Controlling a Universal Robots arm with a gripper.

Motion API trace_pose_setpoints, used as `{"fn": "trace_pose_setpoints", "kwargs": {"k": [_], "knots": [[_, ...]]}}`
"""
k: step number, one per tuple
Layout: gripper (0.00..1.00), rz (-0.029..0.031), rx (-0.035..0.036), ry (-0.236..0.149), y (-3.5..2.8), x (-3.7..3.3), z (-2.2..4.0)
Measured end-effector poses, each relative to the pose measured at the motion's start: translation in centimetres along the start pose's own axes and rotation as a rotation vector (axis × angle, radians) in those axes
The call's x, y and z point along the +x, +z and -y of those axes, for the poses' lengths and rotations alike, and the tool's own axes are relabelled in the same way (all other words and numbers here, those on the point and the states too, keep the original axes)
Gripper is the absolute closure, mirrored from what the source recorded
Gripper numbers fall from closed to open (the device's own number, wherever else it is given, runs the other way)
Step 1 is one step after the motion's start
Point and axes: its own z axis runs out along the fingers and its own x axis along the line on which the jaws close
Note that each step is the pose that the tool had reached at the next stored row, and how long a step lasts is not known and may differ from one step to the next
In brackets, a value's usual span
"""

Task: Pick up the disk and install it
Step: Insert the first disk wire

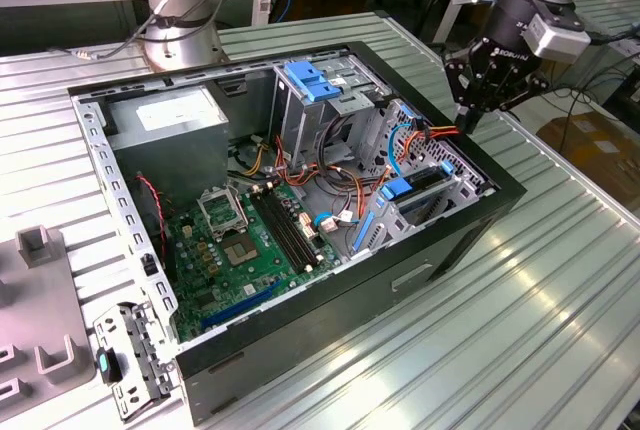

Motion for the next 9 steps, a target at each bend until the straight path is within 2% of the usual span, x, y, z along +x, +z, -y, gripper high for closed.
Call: {"fn": "trace_pose_setpoints", "kwargs": {"k": [4,7,9], "knots": [[0.84,0.0001,0.0001,0.001,-0.01,-0.51,-0.38],[0.84,0.0011,-0.0018,0.069,-0.06,-0.53,-0.4],[0.84,0.0015,-0.0024,0.091,-0.06,-0.56,-0.42]]}}
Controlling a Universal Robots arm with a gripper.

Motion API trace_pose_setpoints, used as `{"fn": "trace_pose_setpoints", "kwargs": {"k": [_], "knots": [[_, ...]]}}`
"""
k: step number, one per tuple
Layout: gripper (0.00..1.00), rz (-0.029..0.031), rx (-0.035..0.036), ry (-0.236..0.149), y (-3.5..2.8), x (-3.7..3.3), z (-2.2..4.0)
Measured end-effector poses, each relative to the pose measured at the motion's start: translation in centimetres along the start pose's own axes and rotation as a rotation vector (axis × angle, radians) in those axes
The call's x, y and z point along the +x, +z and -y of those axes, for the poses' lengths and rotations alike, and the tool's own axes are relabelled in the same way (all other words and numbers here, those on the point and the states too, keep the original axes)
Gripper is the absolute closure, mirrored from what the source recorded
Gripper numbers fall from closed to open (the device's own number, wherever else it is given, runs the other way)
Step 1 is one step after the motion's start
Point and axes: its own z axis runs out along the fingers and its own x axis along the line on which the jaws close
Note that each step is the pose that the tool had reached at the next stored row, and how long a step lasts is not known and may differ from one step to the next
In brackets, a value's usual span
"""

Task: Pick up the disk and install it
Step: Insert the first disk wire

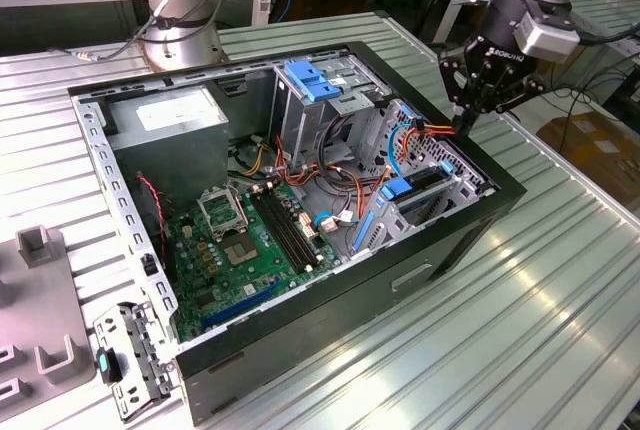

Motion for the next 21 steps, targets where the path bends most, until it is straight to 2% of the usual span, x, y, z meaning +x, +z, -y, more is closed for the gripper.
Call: {"fn": "trace_pose_setpoints", "kwargs": {"k": [6,8,9,11,18,19,21], "knots": [[0.84,-0.0002,-0.0003,0.004,0.0,-0.64,-0.58],[0.84,-0.0003,-0.0022,0.043,-0.01,-0.65,-0.59],[0.84,0.0004,-0.0033,0.084,0.0,-0.65,-0.58],[0.84,0.0011,-0.0045,0.126,0.0,-0.65,-0.59],[0.84,0.0032,-0.0078,0.248,0.01,-0.65,-0.58],[0.84,0.0036,-0.0085,0.276,0.0,-0.65,-0.58],[0.84,0.004,-0.0089,0.294,0.01,-0.7,-0.63]]}}
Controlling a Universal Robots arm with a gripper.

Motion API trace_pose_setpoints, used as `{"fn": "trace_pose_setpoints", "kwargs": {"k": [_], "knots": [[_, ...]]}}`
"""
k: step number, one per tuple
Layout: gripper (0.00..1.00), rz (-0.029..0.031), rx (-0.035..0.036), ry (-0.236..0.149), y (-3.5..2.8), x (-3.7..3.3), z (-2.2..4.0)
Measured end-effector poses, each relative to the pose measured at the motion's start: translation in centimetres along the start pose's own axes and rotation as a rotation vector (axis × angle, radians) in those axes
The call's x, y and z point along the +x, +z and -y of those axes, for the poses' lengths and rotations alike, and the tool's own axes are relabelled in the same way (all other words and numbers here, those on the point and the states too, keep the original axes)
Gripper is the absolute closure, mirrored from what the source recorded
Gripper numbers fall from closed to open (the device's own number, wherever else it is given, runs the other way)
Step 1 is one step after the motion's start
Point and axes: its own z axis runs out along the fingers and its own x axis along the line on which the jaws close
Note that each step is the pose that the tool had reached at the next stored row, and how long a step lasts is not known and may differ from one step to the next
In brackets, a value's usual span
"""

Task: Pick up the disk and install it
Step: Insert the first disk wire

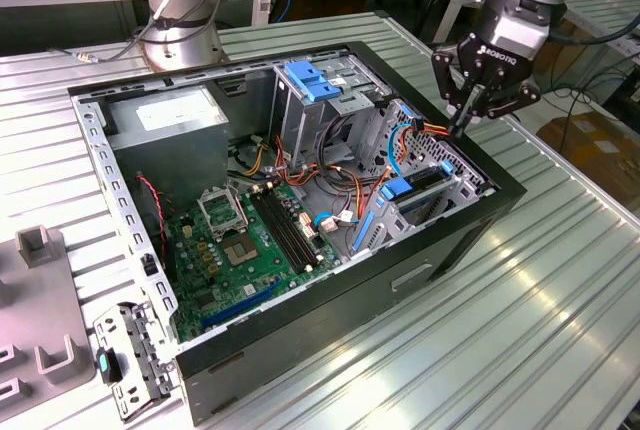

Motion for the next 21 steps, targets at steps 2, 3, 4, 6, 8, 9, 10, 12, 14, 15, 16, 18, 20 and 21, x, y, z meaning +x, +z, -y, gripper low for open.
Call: {"fn": "trace_pose_setpoints", "kwargs": {"k": [2,3,4,6,8,9,10,12,14,15,16,18,20,21], "knots": [[0.84,-0.0001,-0.0002,0.003,-0.01,-0.14,-0.22],[0.84,0.0,-0.0002,0.003,-0.01,-0.2,-0.31],[0.84,-0.0001,-0.0002,0.003,-0.01,-0.26,-0.41],[0.84,0.0,-0.0001,0.003,0.0,-0.36,-0.58],[0.84,0.0001,-0.0002,0.009,0.0,-0.43,-0.7],[0.84,0.0003,-0.0007,0.023,0.0,-0.43,-0.71],[0.84,0.0006,-0.0011,0.038,0.0,-0.44,-0.71],[0.84,0.0014,-0.0028,0.096,0.01,-0.45,-0.71],[0.84,0.0022,-0.0041,0.141,0.03,-0.45,-0.71],[0.84,0.0025,-0.0045,0.157,0.03,-0.45,-0.71],[0.84,0.0029,-0.0054,0.186,0.04,-0.45,-0.71],[0.84,0.0035,-0.0061,0.214,0.05,-0.45,-0.71],[0.84,0.0041,-0.0063,0.228,0.07,-0.49,-0.79],[0.84,0.0039,-0.0065,0.229,0.06,-0.55,-0.86]]}}
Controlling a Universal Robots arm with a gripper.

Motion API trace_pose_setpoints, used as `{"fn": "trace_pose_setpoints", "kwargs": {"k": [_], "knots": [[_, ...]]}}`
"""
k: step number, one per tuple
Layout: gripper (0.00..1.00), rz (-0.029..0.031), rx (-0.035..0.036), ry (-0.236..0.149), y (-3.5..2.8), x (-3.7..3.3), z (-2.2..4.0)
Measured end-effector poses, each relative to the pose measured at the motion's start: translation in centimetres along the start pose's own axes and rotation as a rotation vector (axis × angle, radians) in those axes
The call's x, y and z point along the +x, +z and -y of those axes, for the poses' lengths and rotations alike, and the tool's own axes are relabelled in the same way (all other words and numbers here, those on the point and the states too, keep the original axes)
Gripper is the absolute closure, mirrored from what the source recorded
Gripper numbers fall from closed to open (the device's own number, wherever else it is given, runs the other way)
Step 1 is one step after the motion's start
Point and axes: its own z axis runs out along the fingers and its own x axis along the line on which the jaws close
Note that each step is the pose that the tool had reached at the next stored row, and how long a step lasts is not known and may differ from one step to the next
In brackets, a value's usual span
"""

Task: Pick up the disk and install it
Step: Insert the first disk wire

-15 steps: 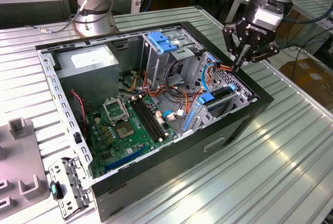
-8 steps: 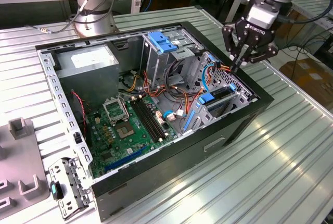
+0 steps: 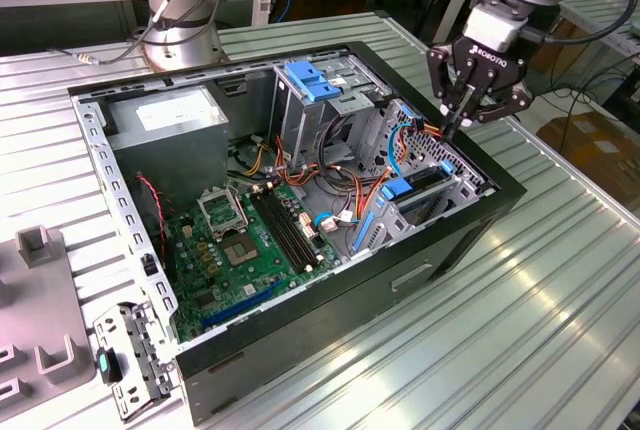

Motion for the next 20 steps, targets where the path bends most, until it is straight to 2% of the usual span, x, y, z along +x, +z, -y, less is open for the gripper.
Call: {"fn": "trace_pose_setpoints", "kwargs": {"k": [4,6,18,20], "knots": [[0.84,-0.0002,0.0,0.0,0.0,-0.17,-0.51],[0.84,-0.0001,-0.0001,0.004,0.0,-0.18,-0.54],[0.84,0.0034,-0.0057,0.201,0.11,-0.21,-0.6],[0.84,0.0033,-0.0058,0.203,0.13,-0.36,-1.06]]}}
